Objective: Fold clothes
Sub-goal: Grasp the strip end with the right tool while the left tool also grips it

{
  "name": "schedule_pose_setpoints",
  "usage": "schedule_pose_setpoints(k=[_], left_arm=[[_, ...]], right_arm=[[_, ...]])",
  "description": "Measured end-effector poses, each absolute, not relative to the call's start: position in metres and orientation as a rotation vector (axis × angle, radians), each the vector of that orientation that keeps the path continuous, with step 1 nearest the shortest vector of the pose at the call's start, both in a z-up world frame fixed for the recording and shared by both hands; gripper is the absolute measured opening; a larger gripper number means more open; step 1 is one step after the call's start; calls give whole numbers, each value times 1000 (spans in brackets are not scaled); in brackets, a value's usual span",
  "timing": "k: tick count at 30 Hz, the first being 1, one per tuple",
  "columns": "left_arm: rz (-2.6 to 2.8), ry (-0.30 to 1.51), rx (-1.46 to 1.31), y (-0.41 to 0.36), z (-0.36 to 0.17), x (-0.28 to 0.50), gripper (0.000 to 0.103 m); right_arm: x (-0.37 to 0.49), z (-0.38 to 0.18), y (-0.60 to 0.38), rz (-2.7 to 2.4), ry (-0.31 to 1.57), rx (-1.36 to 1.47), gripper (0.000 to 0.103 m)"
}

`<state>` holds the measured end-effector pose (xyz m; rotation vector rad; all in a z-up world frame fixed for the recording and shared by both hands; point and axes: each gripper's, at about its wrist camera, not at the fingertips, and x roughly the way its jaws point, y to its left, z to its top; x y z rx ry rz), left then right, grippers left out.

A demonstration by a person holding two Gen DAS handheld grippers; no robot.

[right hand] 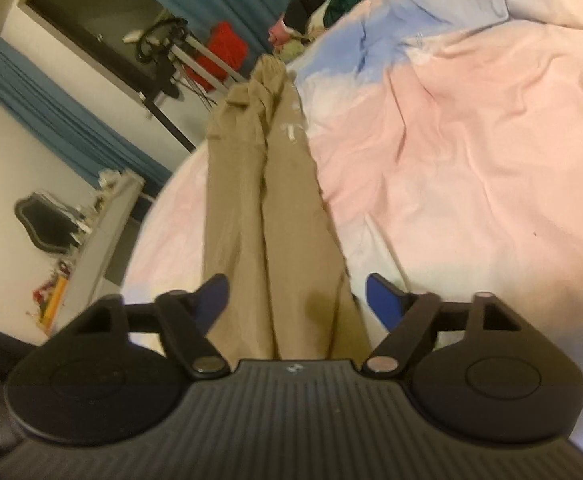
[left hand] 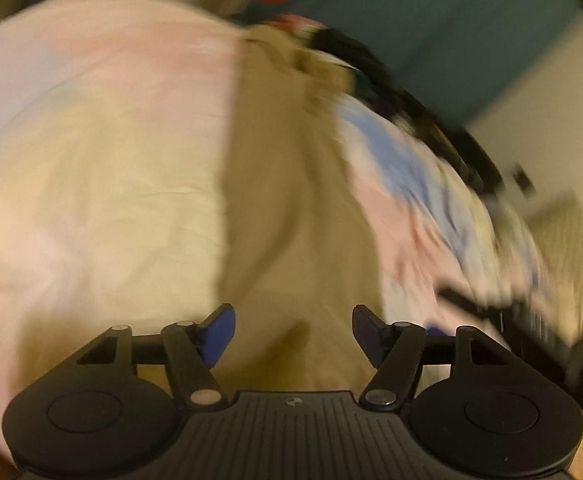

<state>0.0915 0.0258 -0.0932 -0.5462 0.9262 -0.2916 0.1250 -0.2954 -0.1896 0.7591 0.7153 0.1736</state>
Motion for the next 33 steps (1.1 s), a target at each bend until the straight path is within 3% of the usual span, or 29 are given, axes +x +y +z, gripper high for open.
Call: schedule_pose_setpoints(k=[11, 14, 16, 18, 20, 24, 33], left_arm=[[-328, 1183, -750, 36, -141, 117, 65], [-311, 1218, -787, 43, -144, 110, 42], [-296, 1235, -806, 48, -145, 107, 21], [-287, 1245, -817, 51, -146, 106, 10], [-293, 1229, -814, 54, -144, 104, 5], [-331, 1116, -846, 68, -114, 103, 4], [-444, 883, -898, 103, -11, 95, 4]], right_arm=[[118, -240, -287, 234, 929, 994, 74], [105, -238, -284, 264, 930, 1056, 73], [99, -235, -278, 269, 959, 1048, 67], [96, -230, -270, 241, 997, 989, 38], [94, -224, -267, 181, 1000, 927, 16], [87, -206, -277, 143, 888, 952, 8], [67, -86, -256, 285, 623, 806, 7]])
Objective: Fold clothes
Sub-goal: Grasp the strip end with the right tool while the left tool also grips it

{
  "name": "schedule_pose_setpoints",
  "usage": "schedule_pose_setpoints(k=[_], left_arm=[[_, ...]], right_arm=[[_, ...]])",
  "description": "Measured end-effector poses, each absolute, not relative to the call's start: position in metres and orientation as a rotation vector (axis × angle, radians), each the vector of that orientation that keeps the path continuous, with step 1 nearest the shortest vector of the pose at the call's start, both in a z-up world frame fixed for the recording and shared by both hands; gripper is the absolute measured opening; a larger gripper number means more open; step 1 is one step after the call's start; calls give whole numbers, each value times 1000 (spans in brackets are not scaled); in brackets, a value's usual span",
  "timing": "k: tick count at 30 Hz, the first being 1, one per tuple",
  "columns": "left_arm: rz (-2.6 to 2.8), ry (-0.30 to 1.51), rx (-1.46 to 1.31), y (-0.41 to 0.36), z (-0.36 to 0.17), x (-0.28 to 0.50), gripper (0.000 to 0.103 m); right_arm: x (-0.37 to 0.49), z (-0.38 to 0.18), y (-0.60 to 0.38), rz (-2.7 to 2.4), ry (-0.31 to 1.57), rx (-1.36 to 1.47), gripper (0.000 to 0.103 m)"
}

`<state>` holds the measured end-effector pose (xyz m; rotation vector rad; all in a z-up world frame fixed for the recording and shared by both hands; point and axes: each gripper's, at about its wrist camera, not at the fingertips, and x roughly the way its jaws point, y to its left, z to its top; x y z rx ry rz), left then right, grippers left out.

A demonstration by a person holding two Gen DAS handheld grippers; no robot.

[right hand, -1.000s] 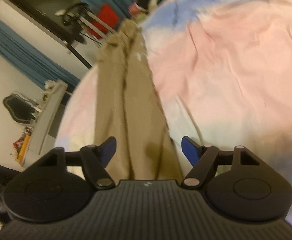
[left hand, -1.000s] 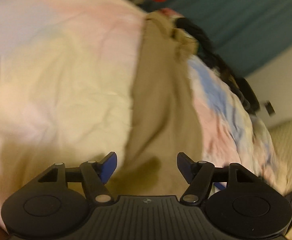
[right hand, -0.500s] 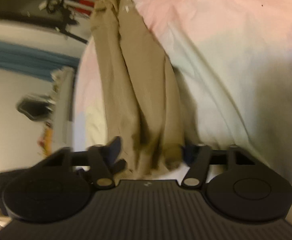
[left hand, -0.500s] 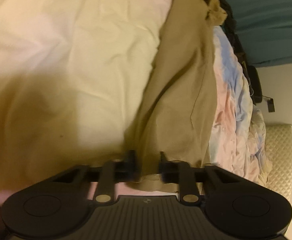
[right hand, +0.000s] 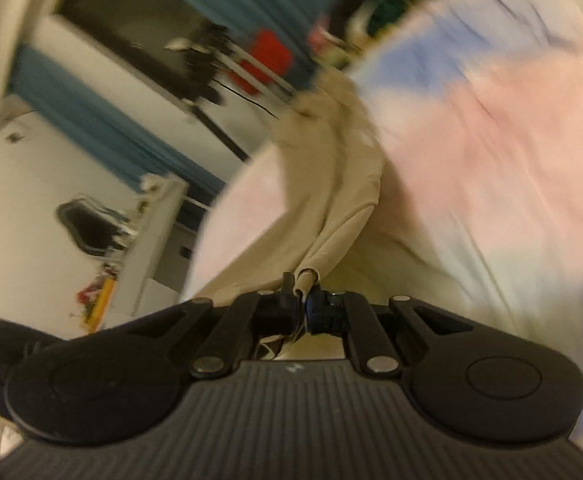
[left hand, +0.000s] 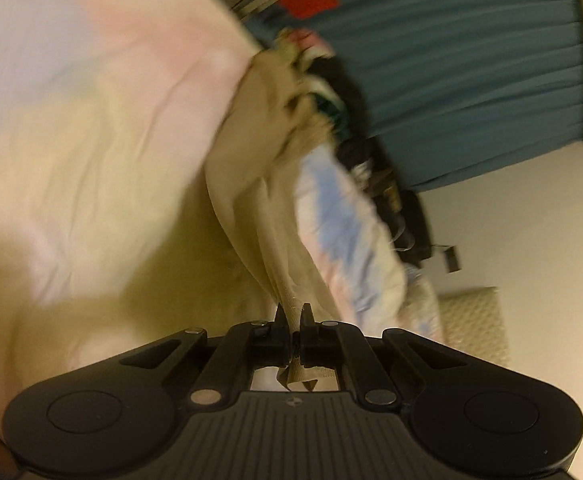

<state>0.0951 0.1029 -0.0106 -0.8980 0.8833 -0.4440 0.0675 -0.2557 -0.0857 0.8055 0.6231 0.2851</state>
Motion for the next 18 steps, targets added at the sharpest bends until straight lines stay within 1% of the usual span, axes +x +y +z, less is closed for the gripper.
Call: schedule_pose_setpoints(k=[2, 5, 8, 11, 14, 18], left_arm=[[-453, 855, -874, 105, 9, 83, 4], [-436, 833, -838, 98, 21, 60, 4], [-421, 829, -833, 111, 23, 27, 4], [-389, 829, -852, 131, 19, -4, 4], [-339, 764, -834, 126, 18, -1, 4], [-323, 772, -879, 113, 16, 54, 4]], right_arm=[[60, -62, -254, 311, 578, 792, 7], [39, -43, -246, 346, 540, 760, 7], [3, -46, -243, 358, 526, 745, 7], [-17, -64, -239, 357, 527, 780, 7], [1, -80, -244, 361, 528, 903, 7], [53, -77, -248, 314, 505, 909, 7]])
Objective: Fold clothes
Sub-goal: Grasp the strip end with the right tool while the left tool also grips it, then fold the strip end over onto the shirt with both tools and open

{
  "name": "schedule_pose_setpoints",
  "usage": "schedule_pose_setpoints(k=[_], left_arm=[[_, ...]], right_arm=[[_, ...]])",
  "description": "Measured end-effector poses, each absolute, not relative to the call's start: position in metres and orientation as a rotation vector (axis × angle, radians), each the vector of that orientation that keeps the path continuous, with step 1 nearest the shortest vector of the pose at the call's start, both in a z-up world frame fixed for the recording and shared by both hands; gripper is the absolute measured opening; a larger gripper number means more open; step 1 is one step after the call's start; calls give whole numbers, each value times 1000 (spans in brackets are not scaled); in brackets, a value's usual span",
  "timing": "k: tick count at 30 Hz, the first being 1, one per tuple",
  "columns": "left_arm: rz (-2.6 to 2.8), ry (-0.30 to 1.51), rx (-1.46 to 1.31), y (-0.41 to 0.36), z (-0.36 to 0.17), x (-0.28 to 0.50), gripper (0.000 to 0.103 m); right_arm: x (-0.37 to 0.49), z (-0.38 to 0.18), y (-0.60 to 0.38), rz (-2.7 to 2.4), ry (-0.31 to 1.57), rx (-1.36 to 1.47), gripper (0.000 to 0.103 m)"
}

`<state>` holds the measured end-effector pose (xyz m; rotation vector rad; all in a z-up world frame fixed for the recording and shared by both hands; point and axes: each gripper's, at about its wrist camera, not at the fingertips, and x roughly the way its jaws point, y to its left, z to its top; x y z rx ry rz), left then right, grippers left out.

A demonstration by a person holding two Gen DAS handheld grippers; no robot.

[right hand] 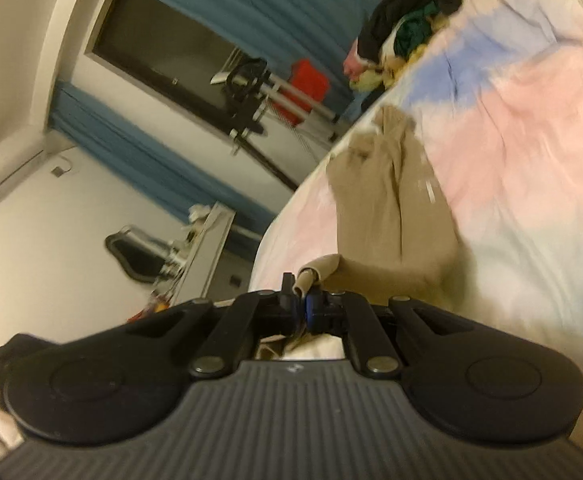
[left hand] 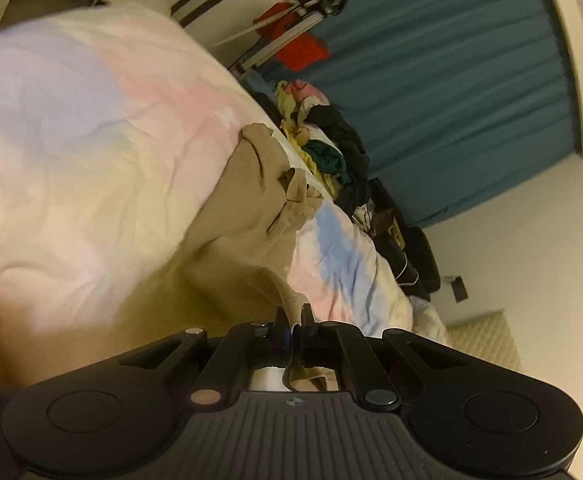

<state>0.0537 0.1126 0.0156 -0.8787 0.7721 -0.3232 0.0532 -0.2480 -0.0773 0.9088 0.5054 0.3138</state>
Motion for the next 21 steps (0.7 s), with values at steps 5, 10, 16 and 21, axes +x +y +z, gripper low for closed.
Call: schedule_pose_setpoints(k=[5, 10, 16, 21], left_arm=[[-251, 736, -783, 88, 19, 144, 4], [-203, 700, -665, 61, -8, 232, 4], [-187, 701, -506, 35, -70, 299, 5], [-173, 749, -400, 18, -122, 341, 5]], right_arm=[[144, -75, -248, 246, 494, 840, 7], [229, -97, -244, 204, 498, 750, 7], [293, -157, -242, 170, 497, 665, 7], [328, -206, -234, 114, 543, 569, 7]])
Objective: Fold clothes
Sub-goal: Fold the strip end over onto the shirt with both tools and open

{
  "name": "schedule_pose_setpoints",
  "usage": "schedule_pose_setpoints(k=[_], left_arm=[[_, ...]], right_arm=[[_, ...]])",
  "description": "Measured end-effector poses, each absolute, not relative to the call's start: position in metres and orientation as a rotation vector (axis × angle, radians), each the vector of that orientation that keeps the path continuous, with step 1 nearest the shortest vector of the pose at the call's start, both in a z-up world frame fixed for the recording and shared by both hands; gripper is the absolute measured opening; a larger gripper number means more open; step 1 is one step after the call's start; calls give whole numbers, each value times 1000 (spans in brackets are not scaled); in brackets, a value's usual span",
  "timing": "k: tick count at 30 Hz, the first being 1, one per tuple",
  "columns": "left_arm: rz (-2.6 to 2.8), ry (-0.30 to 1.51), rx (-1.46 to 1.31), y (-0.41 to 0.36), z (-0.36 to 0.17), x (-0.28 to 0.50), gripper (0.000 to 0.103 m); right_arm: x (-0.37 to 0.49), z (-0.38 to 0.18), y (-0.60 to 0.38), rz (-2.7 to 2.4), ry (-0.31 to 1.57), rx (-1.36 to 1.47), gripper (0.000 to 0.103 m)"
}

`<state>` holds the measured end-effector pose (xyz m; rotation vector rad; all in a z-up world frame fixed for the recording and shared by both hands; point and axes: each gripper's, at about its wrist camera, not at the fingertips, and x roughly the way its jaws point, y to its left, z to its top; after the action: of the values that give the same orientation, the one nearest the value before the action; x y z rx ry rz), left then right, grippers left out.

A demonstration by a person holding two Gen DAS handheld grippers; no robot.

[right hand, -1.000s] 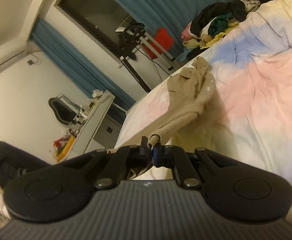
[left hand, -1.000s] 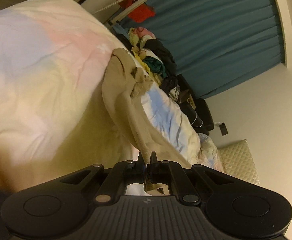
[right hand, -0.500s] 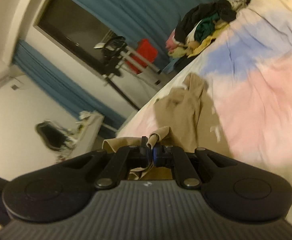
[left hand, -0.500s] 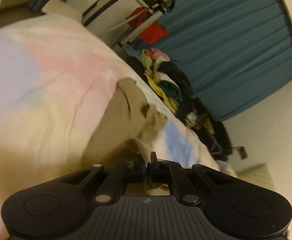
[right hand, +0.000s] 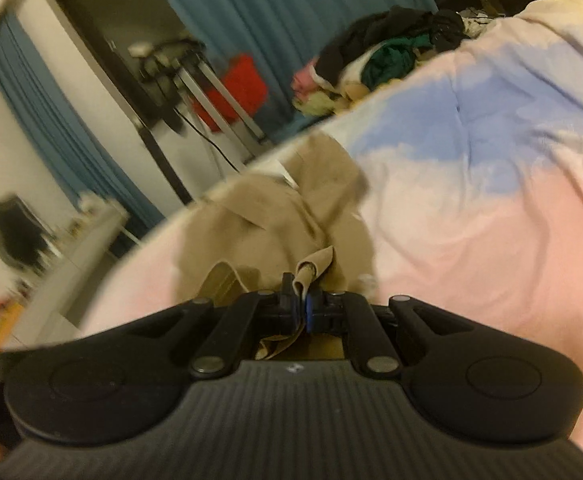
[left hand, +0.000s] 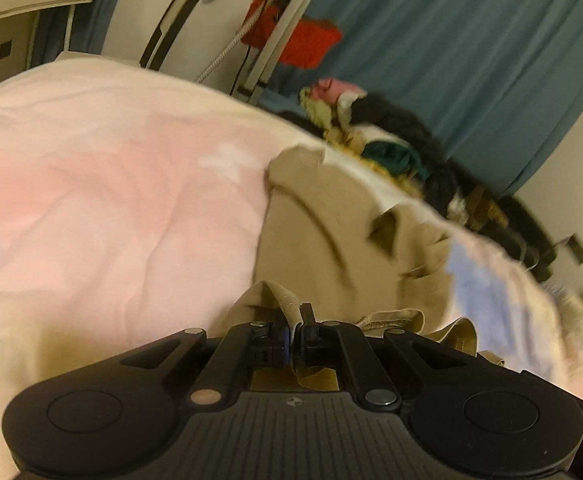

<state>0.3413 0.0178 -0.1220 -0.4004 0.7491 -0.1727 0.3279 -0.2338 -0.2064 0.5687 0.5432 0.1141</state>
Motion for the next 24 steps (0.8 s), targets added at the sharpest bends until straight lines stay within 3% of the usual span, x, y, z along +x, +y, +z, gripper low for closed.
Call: schedule_pose_setpoints(k=[6, 8, 10, 13, 14, 15, 17, 20, 24], left_arm=[[-187, 769, -384, 13, -137, 354, 10], [-199, 760, -400, 14, -134, 350, 23], [-206, 738, -389, 13, -125, 339, 54], [-186, 671, -318, 7, -102, 313, 75], [-192, 645, -293, 6, -93, 302, 78], [-200, 626, -275, 4, -85, 292, 84], [-218, 597, -248, 3, -69, 271, 87], [-243, 551, -207, 1, -46, 238, 99], [-239, 492, -147, 2, -23, 195, 102]], right_arm=[[339, -222, -229, 91, 584, 520, 8], [334, -216, -227, 93, 576, 494, 9], [329, -207, -224, 86, 571, 470, 9], [314, -187, -221, 77, 554, 431, 15], [307, -179, -221, 79, 540, 423, 30], [299, -172, -221, 86, 522, 422, 58], [280, -157, -221, 95, 474, 428, 88], [251, -139, -219, 91, 434, 399, 87], [212, -118, -214, 76, 395, 346, 87]])
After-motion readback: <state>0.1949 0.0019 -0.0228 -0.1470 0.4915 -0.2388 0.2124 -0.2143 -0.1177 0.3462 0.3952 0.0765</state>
